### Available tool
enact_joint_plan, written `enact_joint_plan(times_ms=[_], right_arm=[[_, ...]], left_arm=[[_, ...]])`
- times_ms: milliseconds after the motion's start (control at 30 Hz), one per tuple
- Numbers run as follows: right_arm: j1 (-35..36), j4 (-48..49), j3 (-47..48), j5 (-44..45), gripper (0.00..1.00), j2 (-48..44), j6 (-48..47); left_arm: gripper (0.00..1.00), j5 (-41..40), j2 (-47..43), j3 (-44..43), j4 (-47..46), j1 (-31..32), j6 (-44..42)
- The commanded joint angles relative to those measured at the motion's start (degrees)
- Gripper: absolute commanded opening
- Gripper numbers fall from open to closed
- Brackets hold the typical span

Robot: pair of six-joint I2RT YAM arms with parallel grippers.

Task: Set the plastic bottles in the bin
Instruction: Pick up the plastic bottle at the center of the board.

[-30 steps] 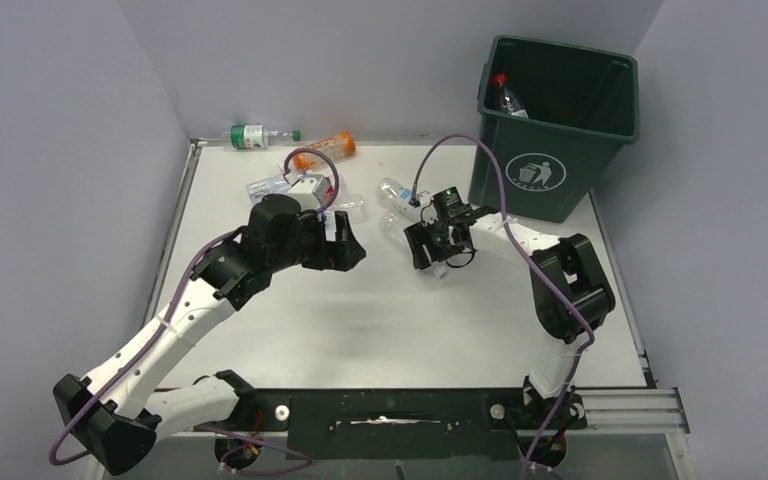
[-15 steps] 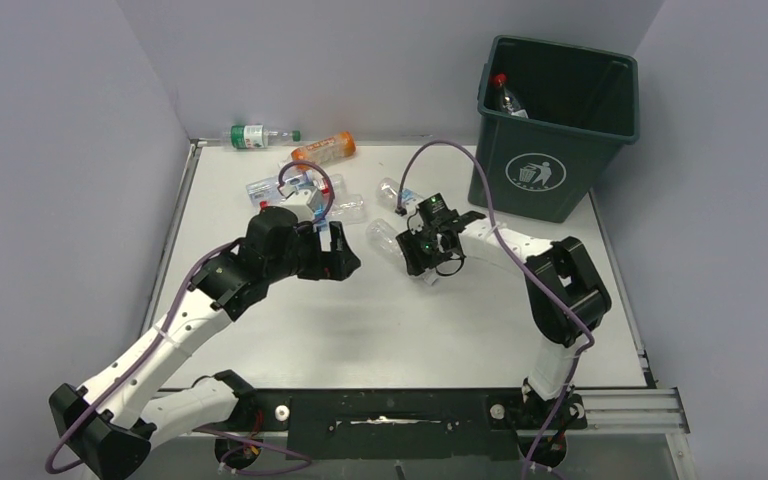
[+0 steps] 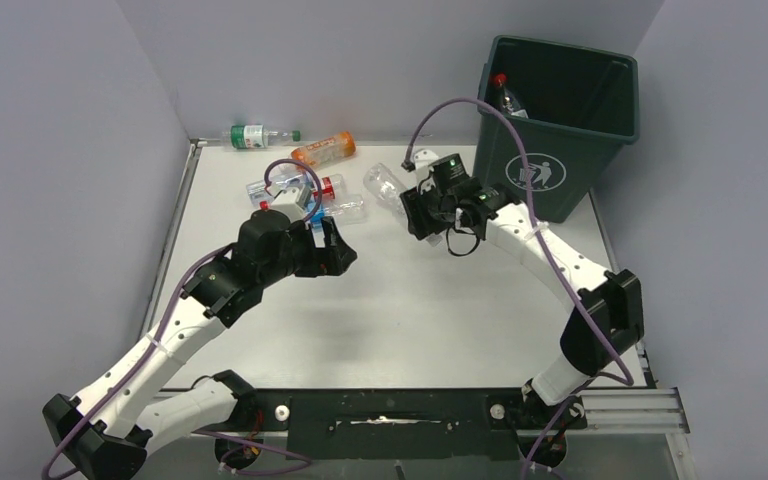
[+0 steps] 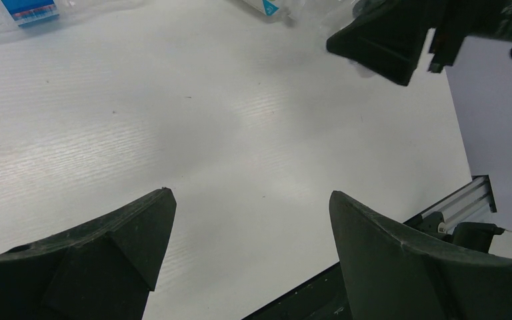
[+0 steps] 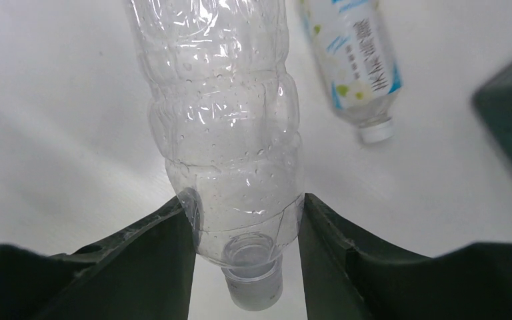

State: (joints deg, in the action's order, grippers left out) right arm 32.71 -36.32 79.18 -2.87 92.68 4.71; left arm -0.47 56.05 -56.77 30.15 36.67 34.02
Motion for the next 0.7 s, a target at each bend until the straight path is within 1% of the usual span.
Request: enact_joint_plan(times_ms=[0,167,333,433,667], right_arm=[[-0.09,-2.78,8.40,5.27,0.34,-4.21,-2.05],[-2.24,-4.56,18.11,10.86,0.35,-3.23,-5.39],[-8.77,-4.64,27.78,8.81,0.34,-1.27,-6.51],[-12.24,-3.96,33.02,9.11,0.34,-0.07,-6.73],[-17.53,0.00,41.40,8.52,0.35,3.14,-4.45]], left_arm=[[0.87,-1.09,-0.36,-2.49,-2.83,0.15,-0.24],[0.87,-1.05,-0.56,-2.31,-2.99,0.11,-0.52],[0.87,-0.94,-0.90,-2.38,-2.20,0.14,-0.88],[0.87,-1.27,-1.43,-2.40,-1.79,0.15,-1.02],[0.87,-1.29,-1.24,-3.31,-1.24,0.14,-1.25]])
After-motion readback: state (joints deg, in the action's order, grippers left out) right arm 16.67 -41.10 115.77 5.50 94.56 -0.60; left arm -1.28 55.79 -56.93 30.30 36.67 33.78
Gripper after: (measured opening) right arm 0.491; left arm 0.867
